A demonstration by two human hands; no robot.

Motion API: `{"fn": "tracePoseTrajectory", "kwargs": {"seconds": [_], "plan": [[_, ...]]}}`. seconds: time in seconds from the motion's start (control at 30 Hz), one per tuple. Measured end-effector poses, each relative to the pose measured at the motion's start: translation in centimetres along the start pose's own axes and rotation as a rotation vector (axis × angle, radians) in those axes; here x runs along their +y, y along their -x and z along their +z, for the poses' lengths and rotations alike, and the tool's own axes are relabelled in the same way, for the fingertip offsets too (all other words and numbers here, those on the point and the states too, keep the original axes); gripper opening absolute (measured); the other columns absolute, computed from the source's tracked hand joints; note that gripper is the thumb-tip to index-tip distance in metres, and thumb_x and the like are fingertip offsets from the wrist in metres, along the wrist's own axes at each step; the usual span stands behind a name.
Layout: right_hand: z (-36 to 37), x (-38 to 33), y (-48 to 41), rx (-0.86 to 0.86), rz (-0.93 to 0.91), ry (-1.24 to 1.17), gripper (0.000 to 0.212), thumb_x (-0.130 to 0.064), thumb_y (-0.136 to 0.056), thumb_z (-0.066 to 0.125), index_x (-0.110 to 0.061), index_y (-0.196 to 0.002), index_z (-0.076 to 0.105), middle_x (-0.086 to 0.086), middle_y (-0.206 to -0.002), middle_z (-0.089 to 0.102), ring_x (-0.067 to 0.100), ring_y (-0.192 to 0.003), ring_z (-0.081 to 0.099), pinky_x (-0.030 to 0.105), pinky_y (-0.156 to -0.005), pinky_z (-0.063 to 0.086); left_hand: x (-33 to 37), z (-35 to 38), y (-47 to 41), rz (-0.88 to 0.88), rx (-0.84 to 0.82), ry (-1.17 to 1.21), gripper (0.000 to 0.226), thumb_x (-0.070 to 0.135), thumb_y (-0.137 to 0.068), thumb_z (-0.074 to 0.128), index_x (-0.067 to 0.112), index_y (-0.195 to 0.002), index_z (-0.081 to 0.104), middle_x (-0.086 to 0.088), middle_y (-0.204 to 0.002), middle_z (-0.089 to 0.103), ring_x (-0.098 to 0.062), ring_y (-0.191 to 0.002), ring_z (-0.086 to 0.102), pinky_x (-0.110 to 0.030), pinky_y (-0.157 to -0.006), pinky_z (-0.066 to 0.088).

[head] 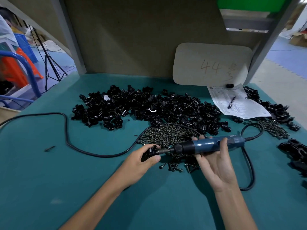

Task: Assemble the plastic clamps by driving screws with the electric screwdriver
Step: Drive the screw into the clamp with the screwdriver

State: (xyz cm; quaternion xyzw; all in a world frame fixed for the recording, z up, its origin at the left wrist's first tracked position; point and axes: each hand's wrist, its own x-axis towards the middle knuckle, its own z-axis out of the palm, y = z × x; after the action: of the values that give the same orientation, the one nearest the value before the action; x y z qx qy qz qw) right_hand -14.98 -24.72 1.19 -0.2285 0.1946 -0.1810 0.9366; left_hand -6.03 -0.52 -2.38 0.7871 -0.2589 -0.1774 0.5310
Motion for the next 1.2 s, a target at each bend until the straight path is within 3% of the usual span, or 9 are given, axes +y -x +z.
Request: {"fn": "tracePoseTrajectory", "kwargs": {"seconds": [0.3,0.43,0.53,0.67,0.77,0.87,0.97,1.1,1.2], "plan": [[-0.6,-0.2,0.0,-0.080,0.016,-0.001,0.041,-0.043,-0.093,0.064,-0.012,-0.118,0.056,0.010,-0.105,0.071,0.028,-0.112,0.067,0.043,-0.097,0.054,0.0,-0.3,-0.3,-0.042,-0.087,0.011,0.049,0.072,-0.085,0.060,0.043,-0.124,0.060,0.017,-0.075,0.055,-0.002,-0.067,0.048,-0.028,-0.065,0.037],[-0.7,-0.2,0.1,-0.064,0.027,0.038,0.043,-0.045,-0.093,0.062,-0.009,-0.117,0.060,0.008,-0.105,0.072,0.025,-0.110,0.071,0.045,-0.099,0.051,-0.1,0.0,-0.1,-0.078,-0.024,-0.039,0.051,0.076,-0.082,0.059,0.042,-0.119,0.059,0.014,-0.078,0.059,-0.005,-0.067,0.053,-0.033,-0.066,0.042],[-0.4,-0.3,0.1,-0.028,-0.017,0.056,0.054,-0.052,-0.089,0.060,-0.011,-0.123,0.058,0.009,-0.107,0.075,0.026,-0.116,0.069,0.046,-0.099,0.051,0.3,-0.2,-0.1,-0.132,-0.063,0.004,0.057,0.080,-0.082,0.055,0.037,-0.118,0.063,-0.006,-0.078,0.063,-0.024,-0.067,0.057,-0.043,-0.063,0.046],[0.2,-1.9,0.3,0.030,-0.100,0.111,0.070,-0.055,-0.089,0.058,-0.006,-0.139,0.053,0.014,-0.123,0.069,0.026,-0.125,0.064,0.043,-0.093,0.055,1.5,-0.4,-0.2,-0.161,-0.154,0.212,0.047,0.076,-0.083,0.059,0.037,-0.108,0.070,0.018,-0.065,0.043,0.000,-0.056,0.046,-0.011,-0.054,0.036],[1.0,-2.8,0.7,0.053,-0.175,0.208,0.074,-0.053,-0.088,0.058,-0.008,-0.145,0.047,0.015,-0.133,0.063,0.023,-0.116,0.069,0.040,-0.089,0.057,2.1,-0.7,-0.1,-0.166,-0.207,0.233,0.039,0.072,-0.085,0.058,0.038,-0.101,0.070,0.016,-0.063,0.045,-0.004,-0.055,0.040,-0.013,-0.046,0.028],[2.0,-3.0,1.0,0.128,-0.257,0.331,0.053,-0.049,-0.092,0.058,-0.012,-0.130,0.052,0.010,-0.121,0.067,0.019,-0.104,0.072,0.039,-0.087,0.058,2.7,-1.1,0.3,-0.192,-0.245,0.183,0.038,0.072,-0.086,0.053,0.041,-0.097,0.073,0.006,-0.068,0.060,-0.010,-0.061,0.047,-0.021,-0.048,0.029],[2.5,-2.7,1.1,0.231,-0.293,0.456,0.053,-0.048,-0.099,0.057,-0.015,-0.140,0.048,0.009,-0.123,0.069,0.019,-0.107,0.070,0.036,-0.083,0.058,3.3,-0.9,0.6,-0.209,-0.278,0.140,0.047,0.067,-0.090,0.052,0.029,-0.096,0.078,-0.011,-0.087,0.073,-0.017,-0.070,0.055,-0.021,-0.050,0.033],[2.5,-3.1,0.8,0.388,-0.330,0.474,0.051,-0.048,-0.102,0.056,-0.018,-0.142,0.043,0.006,-0.123,0.066,0.016,-0.102,0.067,0.035,-0.073,0.057,3.8,-1.5,0.9,-0.320,-0.263,0.170,0.051,0.063,-0.091,0.054,0.018,-0.088,0.078,0.003,-0.062,0.060,-0.008,-0.052,0.046,-0.020,-0.044,0.030],[1.7,-5.1,0.6,0.490,-0.383,0.605,0.045,-0.048,-0.102,0.057,-0.017,-0.134,0.045,0.004,-0.116,0.064,0.015,-0.098,0.066,0.036,-0.072,0.056,3.3,-2.8,1.3,-0.389,-0.190,0.260,0.046,0.056,-0.096,0.055,0.013,-0.096,0.072,0.004,-0.062,0.057,-0.007,-0.052,0.046,-0.020,-0.045,0.032]]}}
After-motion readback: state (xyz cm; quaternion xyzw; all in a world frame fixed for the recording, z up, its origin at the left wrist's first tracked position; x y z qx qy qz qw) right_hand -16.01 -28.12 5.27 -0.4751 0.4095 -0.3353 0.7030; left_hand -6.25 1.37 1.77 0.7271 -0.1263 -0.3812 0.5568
